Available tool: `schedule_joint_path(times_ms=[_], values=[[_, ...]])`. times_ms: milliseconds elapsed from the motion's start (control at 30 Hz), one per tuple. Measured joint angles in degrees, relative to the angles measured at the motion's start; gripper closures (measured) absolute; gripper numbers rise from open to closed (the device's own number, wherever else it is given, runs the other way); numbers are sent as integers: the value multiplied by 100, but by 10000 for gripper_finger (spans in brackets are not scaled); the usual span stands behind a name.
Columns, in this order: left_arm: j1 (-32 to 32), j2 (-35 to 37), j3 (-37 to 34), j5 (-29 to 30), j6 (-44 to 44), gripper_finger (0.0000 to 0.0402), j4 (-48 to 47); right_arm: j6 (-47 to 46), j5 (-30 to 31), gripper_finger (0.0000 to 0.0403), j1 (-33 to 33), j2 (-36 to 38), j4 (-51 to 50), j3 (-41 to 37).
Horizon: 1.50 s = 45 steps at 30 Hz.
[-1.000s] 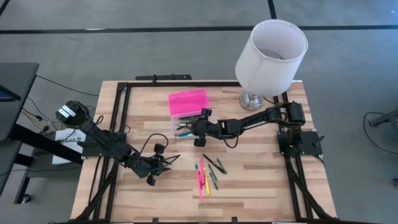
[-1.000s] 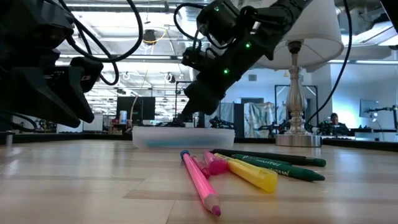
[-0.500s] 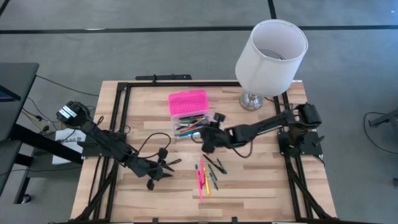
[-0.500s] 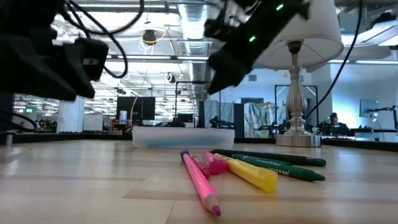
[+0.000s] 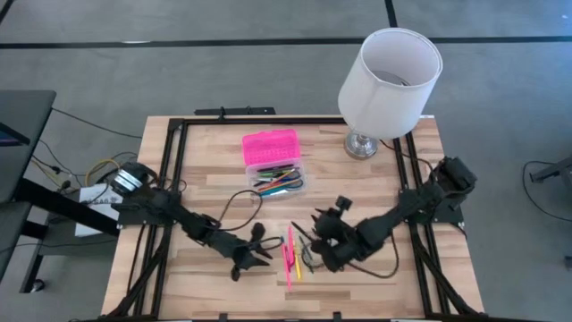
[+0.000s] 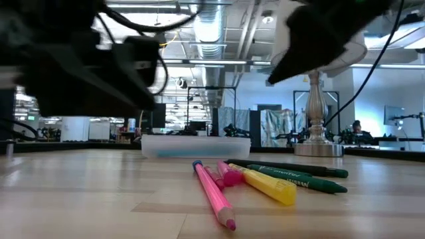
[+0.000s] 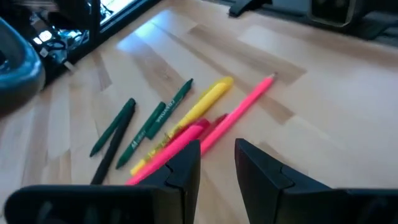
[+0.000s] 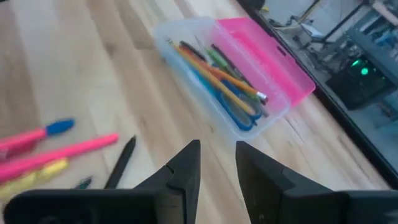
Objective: Pick & place school supplies into a supply box
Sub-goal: Put the pink pencil into the pink supply box
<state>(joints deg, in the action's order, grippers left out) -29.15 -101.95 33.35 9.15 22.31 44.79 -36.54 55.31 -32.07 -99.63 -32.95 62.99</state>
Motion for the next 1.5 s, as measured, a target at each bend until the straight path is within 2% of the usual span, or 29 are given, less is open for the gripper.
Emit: schedule_joint_path(times_ms=[200,400,500,767,1033,1200,1500], values=[[570,-231,742,-100,371,306,-1305,-154,373,306,-509,2,0,-76],[1171,-227,1431,-1190,643,306,-2803,-159,375,306,-616,2,-8,-76],[1352,-227,1615,-1460,816,306,-3282,-185,360,306,-610,2,-2,-76],[1754,-227,1647,-2325,1037,306,-3204,-207,354,306,-610,2,11,-76],[1898,-539,1652,-2662,1040,306,-2778,-207,352,306,-610,2,-4,-76],[1919,-797,1651,-2641,1077,306,-2709,-210,330,306,-612,2,-13,-73],[1915,-793,1654,-2440,1081,306,-2991,-209,325,306,-608,2,-2,-71]])
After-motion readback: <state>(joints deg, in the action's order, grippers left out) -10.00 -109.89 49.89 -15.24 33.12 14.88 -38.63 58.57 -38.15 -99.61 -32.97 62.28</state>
